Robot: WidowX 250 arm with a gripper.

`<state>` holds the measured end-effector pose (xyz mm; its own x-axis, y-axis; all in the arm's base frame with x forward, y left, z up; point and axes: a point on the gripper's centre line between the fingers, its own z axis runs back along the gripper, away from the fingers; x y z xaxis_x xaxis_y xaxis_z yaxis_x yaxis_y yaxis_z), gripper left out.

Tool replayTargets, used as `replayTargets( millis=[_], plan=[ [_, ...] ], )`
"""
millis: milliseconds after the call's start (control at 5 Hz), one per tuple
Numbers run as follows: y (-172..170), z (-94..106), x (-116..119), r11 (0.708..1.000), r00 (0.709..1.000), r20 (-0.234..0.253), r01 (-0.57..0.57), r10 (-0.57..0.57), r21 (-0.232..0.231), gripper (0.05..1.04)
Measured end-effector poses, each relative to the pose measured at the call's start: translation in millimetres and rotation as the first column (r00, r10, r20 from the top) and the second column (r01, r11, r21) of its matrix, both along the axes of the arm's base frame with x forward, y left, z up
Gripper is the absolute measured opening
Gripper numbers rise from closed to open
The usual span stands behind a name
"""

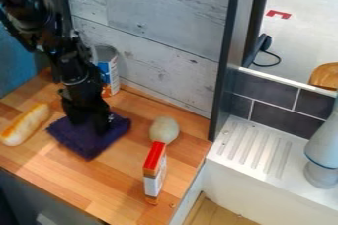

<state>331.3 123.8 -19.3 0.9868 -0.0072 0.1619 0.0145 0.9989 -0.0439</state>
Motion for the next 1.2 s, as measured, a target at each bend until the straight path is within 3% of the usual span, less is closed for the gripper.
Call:
replayTargets(
  millis=[600,800,1000,1200],
  plan=[
    [-21,6.1,37,1.0,0.999,0.046,0.017,-0.016,-0.018,1.001],
    [-25,11.9,37,1.0,0.999,0.032,-0.002,0.001,0.01,1.001],
    [-23,65.1,24,0.994,0.996,0.082,-0.05,0.042,0.099,1.001],
    [-28,117.8,-21,0.981,0.98,0.152,-0.146,0.126,0.129,1.001]
  ],
)
